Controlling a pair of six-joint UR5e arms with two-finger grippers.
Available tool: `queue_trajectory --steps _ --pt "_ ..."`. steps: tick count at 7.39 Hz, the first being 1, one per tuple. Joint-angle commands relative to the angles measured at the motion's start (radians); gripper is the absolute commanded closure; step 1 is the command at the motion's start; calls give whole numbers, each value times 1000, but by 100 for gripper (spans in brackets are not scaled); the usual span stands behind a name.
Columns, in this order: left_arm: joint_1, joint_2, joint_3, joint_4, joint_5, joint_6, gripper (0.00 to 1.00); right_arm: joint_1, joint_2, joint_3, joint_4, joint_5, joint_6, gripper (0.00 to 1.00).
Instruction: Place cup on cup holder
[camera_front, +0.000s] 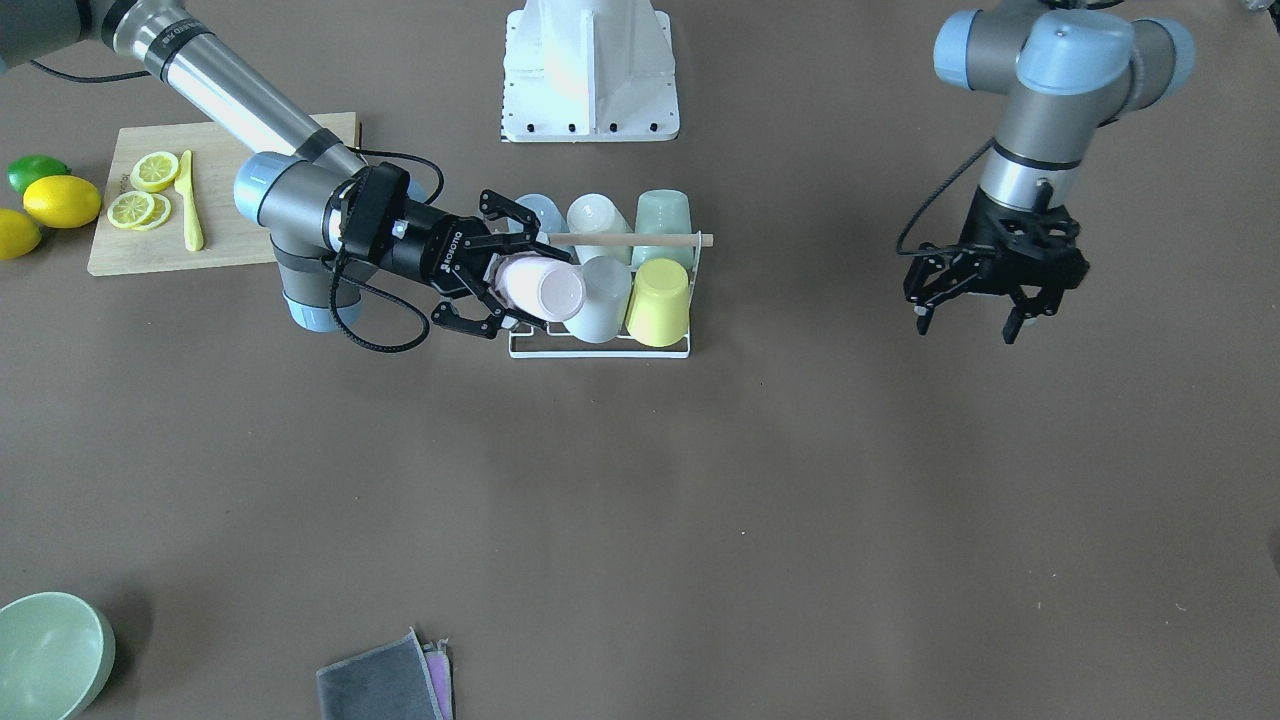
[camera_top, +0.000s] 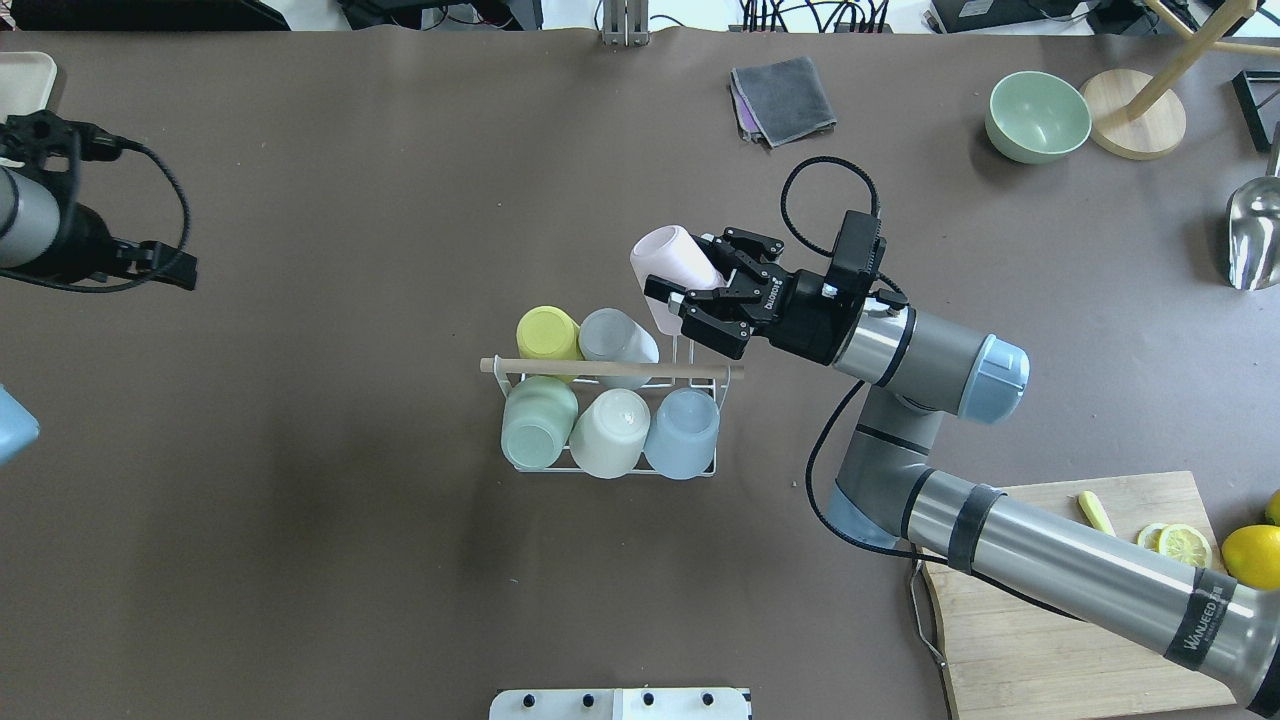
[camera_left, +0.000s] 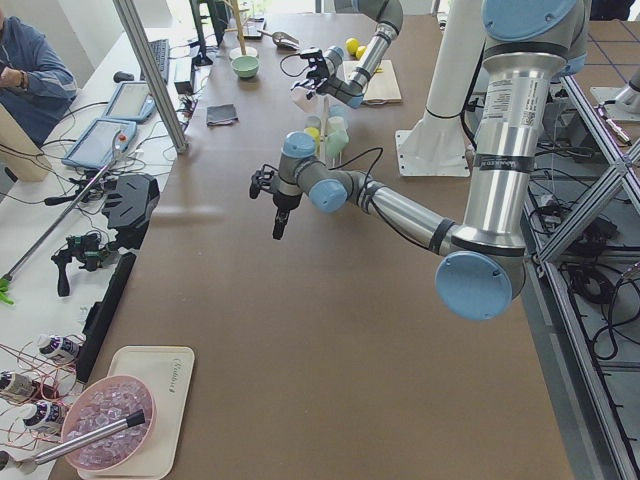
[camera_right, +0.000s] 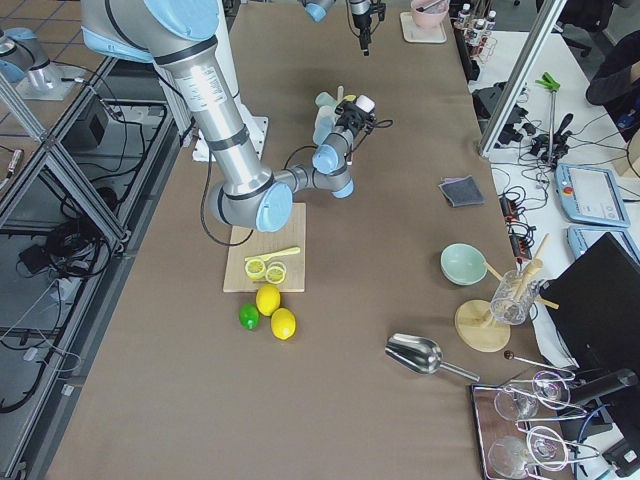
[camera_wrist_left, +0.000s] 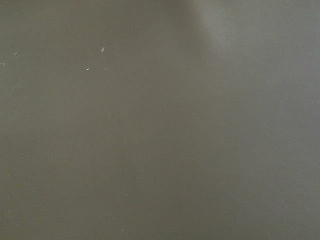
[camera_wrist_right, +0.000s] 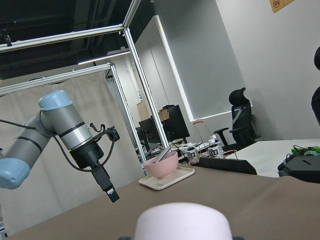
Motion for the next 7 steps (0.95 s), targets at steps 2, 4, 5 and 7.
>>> queue_trajectory --steps 2,4,5,7 --pt "-249 69 96 151 -254 189 2 -9 -1 0 12 2 -2 100" --pt "-420 71 184 363 -326 608 2 -23 -10 0 26 2 -4 100" --pt "-457 74 191 403 -347 642 2 -28 -15 -1 35 2 -7 100" --pt "-494 89 197 429 -405 647 2 -29 -29 -1 58 3 -7 100"
